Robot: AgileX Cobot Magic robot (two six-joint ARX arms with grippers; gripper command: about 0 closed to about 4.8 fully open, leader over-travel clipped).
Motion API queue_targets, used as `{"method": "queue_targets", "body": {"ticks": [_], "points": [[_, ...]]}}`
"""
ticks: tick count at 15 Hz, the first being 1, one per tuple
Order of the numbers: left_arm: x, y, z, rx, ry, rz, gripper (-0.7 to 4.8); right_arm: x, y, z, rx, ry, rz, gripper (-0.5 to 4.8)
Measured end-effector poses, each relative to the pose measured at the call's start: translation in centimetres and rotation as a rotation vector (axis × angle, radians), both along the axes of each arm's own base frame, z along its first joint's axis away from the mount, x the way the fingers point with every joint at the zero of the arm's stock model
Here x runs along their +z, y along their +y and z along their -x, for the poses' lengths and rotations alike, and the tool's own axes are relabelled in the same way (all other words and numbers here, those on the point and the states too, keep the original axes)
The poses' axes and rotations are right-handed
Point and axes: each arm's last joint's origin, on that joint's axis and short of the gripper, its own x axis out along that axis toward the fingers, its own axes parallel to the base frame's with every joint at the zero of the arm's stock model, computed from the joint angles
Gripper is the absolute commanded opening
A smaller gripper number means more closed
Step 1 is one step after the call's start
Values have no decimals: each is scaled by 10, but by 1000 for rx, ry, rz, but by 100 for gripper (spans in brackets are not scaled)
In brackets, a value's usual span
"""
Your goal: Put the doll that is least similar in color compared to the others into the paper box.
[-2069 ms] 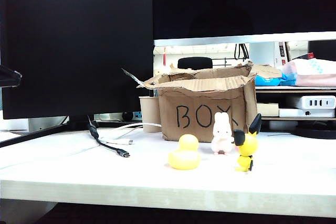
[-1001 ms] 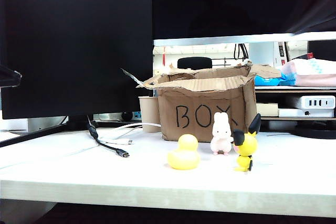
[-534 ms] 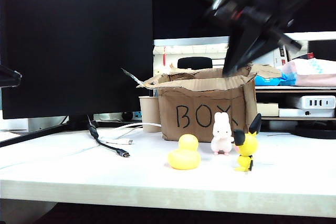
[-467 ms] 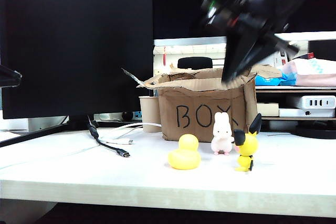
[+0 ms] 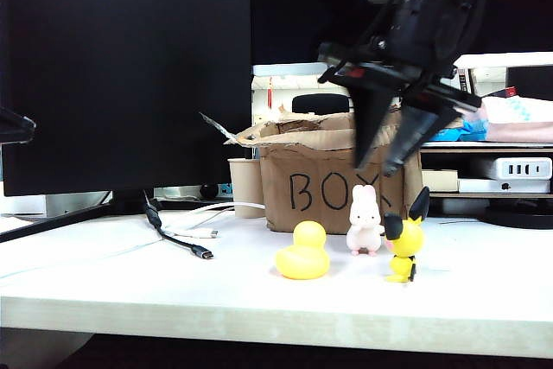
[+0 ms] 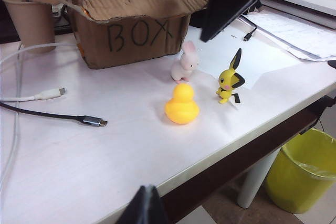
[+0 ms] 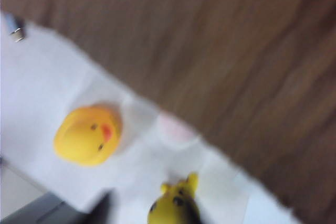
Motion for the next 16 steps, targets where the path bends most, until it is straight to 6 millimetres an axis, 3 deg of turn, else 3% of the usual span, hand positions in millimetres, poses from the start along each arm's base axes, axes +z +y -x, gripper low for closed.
{"method": "queue_targets", "body": {"ticks": [7,8,9,16], "points": [[0,0,0,0,0,0,-5,-4,14,-2,11,-64,24,211],[0,0,0,0,0,0,-5,-4,14,-3,4,-78,33,240],[0,0,0,0,0,0,-5,-4,14,-3,-3,-88,52,321],[0,0,0,0,0,0,-5,-8,14,-4,-43,-79,79,329]]}}
